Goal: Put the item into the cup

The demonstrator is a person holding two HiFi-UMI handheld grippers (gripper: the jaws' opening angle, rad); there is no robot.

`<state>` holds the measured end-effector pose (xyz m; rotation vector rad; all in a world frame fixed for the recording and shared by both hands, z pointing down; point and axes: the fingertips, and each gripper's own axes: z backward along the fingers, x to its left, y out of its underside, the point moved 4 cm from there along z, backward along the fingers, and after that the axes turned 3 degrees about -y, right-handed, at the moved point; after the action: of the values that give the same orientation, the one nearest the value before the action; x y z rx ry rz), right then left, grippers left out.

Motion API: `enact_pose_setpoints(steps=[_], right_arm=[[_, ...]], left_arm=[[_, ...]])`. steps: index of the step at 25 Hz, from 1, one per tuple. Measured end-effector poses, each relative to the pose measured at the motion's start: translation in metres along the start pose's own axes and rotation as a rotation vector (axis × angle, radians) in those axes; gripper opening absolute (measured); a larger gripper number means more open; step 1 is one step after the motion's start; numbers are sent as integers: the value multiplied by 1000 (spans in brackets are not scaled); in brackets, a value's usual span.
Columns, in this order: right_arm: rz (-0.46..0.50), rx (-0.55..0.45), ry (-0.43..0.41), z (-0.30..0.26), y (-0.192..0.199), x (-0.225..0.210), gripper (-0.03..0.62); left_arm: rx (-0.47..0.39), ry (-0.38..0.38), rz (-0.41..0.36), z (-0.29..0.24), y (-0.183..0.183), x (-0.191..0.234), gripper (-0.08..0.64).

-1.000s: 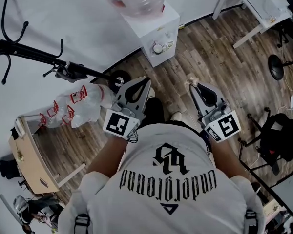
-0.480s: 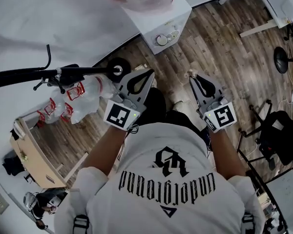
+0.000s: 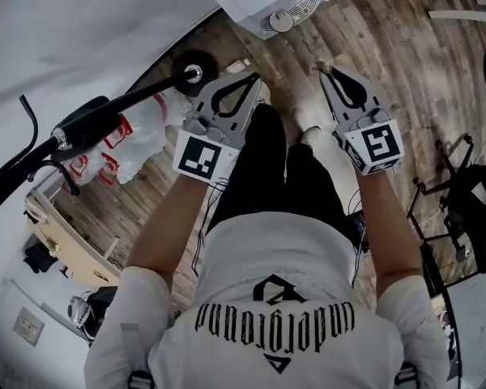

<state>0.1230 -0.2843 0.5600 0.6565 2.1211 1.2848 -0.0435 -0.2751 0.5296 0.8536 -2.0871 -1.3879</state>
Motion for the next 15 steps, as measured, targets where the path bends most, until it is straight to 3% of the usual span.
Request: enact_pose_setpoints(steps=[9, 15], right_arm=[[-41, 133, 18, -105, 102, -49, 48], [-58, 197, 14, -156, 149, -66, 49]], left_arm=[[45, -39, 65, -68, 99, 43, 9], [71, -46, 46, -99, 165, 63, 9]])
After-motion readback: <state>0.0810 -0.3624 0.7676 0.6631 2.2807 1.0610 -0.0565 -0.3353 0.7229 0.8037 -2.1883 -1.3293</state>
